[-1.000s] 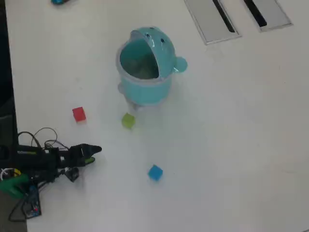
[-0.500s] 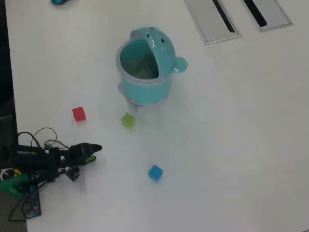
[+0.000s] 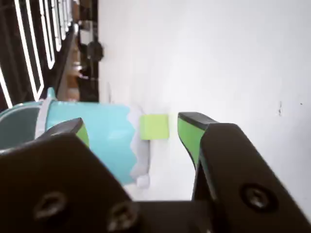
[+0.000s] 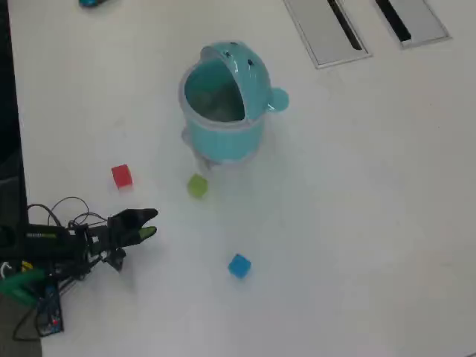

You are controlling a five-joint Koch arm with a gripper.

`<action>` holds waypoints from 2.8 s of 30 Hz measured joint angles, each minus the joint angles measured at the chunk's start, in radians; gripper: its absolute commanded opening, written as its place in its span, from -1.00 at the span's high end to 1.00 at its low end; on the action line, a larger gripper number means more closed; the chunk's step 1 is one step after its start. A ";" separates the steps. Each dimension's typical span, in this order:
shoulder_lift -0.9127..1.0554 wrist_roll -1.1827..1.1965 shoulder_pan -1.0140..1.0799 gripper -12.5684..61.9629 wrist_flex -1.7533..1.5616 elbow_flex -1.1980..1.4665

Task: Grasp RGB lego blocks and put them in the bin one by one.

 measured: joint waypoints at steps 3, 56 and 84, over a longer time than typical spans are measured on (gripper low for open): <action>0.000 -0.023 -0.008 -0.25 -0.057 -0.002; 0.000 -1.091 -0.811 -0.23 -0.387 -0.009; -0.061 -1.319 -0.861 -0.23 0.172 -0.258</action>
